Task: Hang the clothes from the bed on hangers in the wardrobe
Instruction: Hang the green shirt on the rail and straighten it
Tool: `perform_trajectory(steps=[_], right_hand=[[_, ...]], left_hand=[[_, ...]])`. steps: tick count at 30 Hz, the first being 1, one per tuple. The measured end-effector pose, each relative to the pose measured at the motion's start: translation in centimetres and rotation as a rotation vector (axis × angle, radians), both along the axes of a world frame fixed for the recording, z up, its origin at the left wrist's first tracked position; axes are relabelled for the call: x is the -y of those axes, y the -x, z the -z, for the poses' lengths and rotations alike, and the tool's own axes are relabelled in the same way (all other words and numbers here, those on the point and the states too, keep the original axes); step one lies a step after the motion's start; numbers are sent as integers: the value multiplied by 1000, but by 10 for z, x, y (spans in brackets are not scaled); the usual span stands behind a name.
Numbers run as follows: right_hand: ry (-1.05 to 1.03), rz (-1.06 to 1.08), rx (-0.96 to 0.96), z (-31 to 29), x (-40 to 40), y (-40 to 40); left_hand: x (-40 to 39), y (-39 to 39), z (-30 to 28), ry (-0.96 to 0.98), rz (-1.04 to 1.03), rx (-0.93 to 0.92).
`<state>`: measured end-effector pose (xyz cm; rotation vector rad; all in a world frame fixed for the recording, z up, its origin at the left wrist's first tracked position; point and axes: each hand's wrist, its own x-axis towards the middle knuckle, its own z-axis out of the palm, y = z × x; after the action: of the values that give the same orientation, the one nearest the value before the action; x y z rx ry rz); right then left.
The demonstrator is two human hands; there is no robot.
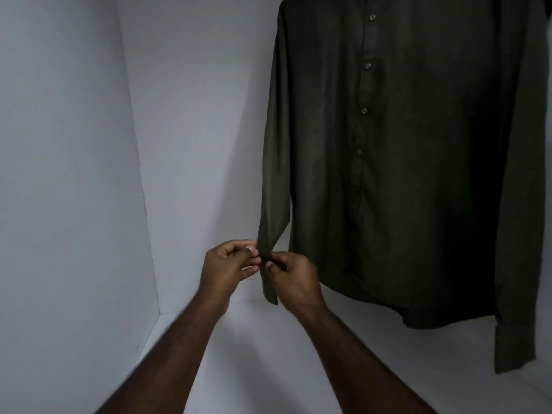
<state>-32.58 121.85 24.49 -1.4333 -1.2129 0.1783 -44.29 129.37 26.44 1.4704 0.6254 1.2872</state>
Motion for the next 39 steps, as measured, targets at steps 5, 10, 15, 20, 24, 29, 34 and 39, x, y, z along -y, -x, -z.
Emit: perform_trajectory(steps=[5, 10, 15, 20, 24, 29, 34, 39], right_hand=[[8, 13, -21, 4, 14, -1], [-8, -14, -132, 3, 25, -8], [-6, 9, -185, 4, 30, -16], [-6, 52, -208, 8, 32, -25], [28, 110, -197, 12, 33, -32], [7, 140, -227, 7, 37, -45], [5, 159, -239, 17, 40, -50], [-18, 206, -142, 30, 37, -42]], left_hand=[[-11, -9, 29, 142, 21, -117], [-16, -14, 42, 295, 154, -99], [-18, -14, 46, 374, 218, -62], [-17, -5, 49, 336, 197, -68], [-19, 2, 50, 361, 227, -6], [-5, 9, 41, 251, 333, 89], [2, -1, 61, 273, 268, 44], [-3, -13, 67, 216, 82, -65]])
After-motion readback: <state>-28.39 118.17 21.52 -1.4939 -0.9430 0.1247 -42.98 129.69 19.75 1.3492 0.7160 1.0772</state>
